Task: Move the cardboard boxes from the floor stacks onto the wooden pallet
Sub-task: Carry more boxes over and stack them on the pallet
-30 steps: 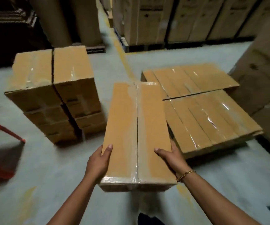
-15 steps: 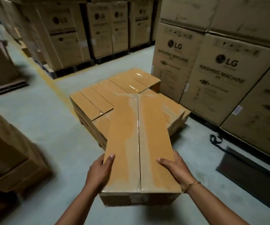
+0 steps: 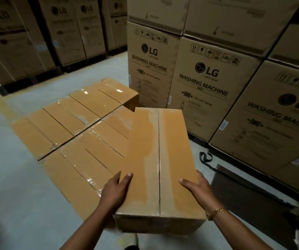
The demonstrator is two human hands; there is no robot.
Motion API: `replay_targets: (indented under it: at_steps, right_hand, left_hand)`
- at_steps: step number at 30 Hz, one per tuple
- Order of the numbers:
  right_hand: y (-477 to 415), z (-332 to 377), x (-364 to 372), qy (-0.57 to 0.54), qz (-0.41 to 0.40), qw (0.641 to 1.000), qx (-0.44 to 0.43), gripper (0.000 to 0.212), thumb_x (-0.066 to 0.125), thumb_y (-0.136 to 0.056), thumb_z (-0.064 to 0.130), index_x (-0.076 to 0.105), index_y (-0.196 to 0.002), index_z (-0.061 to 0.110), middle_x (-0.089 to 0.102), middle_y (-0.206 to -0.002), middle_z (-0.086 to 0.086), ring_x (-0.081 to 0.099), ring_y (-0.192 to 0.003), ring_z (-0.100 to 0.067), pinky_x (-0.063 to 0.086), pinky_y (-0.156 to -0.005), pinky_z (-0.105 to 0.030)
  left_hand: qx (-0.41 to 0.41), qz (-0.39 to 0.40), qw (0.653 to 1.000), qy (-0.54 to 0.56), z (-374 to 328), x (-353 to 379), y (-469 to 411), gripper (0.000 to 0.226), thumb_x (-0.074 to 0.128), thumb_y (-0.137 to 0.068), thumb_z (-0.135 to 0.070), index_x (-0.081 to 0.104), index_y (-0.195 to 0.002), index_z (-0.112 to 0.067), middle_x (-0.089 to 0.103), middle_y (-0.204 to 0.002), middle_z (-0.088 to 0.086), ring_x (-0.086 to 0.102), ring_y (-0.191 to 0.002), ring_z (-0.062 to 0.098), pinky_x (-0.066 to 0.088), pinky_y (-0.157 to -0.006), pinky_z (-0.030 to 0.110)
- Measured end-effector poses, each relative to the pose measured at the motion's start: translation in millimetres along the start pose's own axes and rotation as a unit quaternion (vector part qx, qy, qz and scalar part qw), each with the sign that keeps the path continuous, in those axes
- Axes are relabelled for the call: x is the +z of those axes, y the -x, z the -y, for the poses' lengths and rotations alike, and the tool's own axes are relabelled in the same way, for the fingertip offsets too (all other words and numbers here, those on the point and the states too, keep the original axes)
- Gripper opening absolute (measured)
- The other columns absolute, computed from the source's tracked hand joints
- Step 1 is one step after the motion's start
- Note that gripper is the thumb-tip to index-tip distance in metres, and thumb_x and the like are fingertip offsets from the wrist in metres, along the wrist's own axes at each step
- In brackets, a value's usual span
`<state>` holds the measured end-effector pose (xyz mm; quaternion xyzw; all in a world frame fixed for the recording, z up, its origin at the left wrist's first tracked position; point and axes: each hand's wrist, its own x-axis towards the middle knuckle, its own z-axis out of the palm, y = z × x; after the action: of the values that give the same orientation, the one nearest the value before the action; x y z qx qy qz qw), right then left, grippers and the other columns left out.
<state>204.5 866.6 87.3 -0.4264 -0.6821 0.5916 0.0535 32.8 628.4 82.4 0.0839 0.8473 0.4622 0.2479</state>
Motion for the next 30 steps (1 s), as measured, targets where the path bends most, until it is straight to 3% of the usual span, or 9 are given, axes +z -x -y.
replay_targets:
  at_steps: [3,8,10,13,16,19,22,26,30]
  right_hand:
    - [-55.9,9.1,-25.7,-0.011,-0.005,1.0,0.007,0.05,0.081,-0.083,0.038,0.058,-0.127,0.031,0.073,-0.111,0.005,0.071,-0.1,-0.017,0.06,-0.087,-0.042]
    - [-167.1,30.2,-65.1,-0.014,-0.011,1.0,0.014,0.047,0.081,-0.084,0.035,0.059,-0.126,0.032,0.074,-0.109,0.006,0.071,-0.098,-0.017,0.06,-0.086,-0.042]
    - [-206.2,45.4,-83.3,-0.012,-0.01,1.0,0.02,0.042,0.079,-0.087,0.032,0.058,-0.123,0.034,0.072,-0.109,0.005,0.07,-0.099,-0.018,0.058,-0.084,-0.04]
    - [-267.4,66.2,-118.9,-0.015,0.004,0.999,0.034,0.038,0.077,-0.089,0.028,0.058,-0.12,0.036,0.071,-0.11,0.001,0.068,-0.101,-0.023,0.057,-0.085,-0.043]
    - [-317.8,83.7,-147.7,0.007,0.014,0.999,0.049,0.048,0.079,-0.086,0.032,0.056,-0.128,0.034,0.071,-0.115,-0.001,0.067,-0.105,-0.026,0.055,-0.094,-0.051]
    - [-375.9,101.8,-173.2,0.017,0.024,0.998,0.049,0.049,0.079,-0.087,0.028,0.057,-0.131,0.032,0.071,-0.117,-0.001,0.067,-0.106,-0.025,0.055,-0.094,-0.051]
    - [-433.5,120.5,-193.0,0.03,0.051,0.997,0.045,0.048,0.078,-0.087,0.023,0.057,-0.13,0.03,0.071,-0.115,-0.002,0.067,-0.104,-0.025,0.055,-0.089,-0.046]
    - [-510.2,144.6,-216.1,0.046,0.102,0.993,0.036,0.046,0.076,-0.089,0.02,0.054,-0.128,0.028,0.068,-0.112,0.0,0.065,-0.102,-0.022,0.052,-0.075,-0.036]
    - [-594.4,162.5,-240.0,0.077,0.166,0.983,0.019,0.052,0.082,-0.084,0.027,0.055,-0.129,0.028,0.069,-0.116,0.0,0.065,-0.105,-0.021,0.051,-0.075,-0.035]
  left_hand:
    - [-0.008,0.017,1.0,-0.016,-29.2,30.7,-48.7,0.07,0.056,-0.096,-0.059,0.052,-0.147,-0.012,0.053,-0.15,0.008,0.051,-0.136,0.027,0.039,-0.106,0.034]
    - [-0.019,0.021,0.999,-0.014,-68.8,86.6,-150.3,0.1,0.043,-0.065,-0.099,0.065,-0.133,-0.029,0.073,-0.121,-0.006,0.07,-0.105,0.02,0.056,-0.096,0.044]
    - [-0.029,0.024,0.999,-0.017,-93.1,108.6,-185.3,0.106,0.041,-0.066,-0.101,0.061,-0.139,-0.027,0.069,-0.131,-0.003,0.066,-0.115,0.022,0.052,-0.102,0.044]
    - [-0.044,0.041,0.998,-0.015,-136.0,139.8,-231.7,0.087,0.051,-0.087,-0.079,0.051,-0.149,-0.018,0.056,-0.148,0.003,0.056,-0.132,0.025,0.045,-0.11,0.041]
    - [-0.049,0.03,0.998,-0.014,-166.1,165.9,-267.5,0.09,0.045,-0.076,-0.088,0.059,-0.142,-0.028,0.068,-0.134,-0.006,0.065,-0.119,0.017,0.051,-0.103,0.041]
    - [-0.047,0.02,0.999,0.012,-190.8,193.5,-301.1,0.076,0.046,-0.079,-0.082,0.064,-0.134,-0.034,0.074,-0.117,-0.014,0.069,-0.103,0.008,0.055,-0.096,0.036]
    - [-0.062,-0.001,0.998,0.034,-210.3,220.6,-329.6,0.065,0.05,-0.09,-0.074,0.061,-0.138,-0.033,0.071,-0.125,-0.011,0.068,-0.11,0.013,0.053,-0.099,0.038]
    - [-0.099,-0.047,0.992,0.057,-233.2,262.7,-367.4,0.07,0.051,-0.092,-0.071,0.054,-0.146,-0.027,0.061,-0.142,-0.006,0.06,-0.127,0.021,0.046,-0.105,0.031]
    - [-0.132,-0.106,0.981,0.09,-255.9,317.3,-402.0,0.072,0.049,-0.094,-0.07,0.051,-0.149,-0.024,0.059,-0.145,-0.004,0.057,-0.13,0.019,0.044,-0.107,0.032]
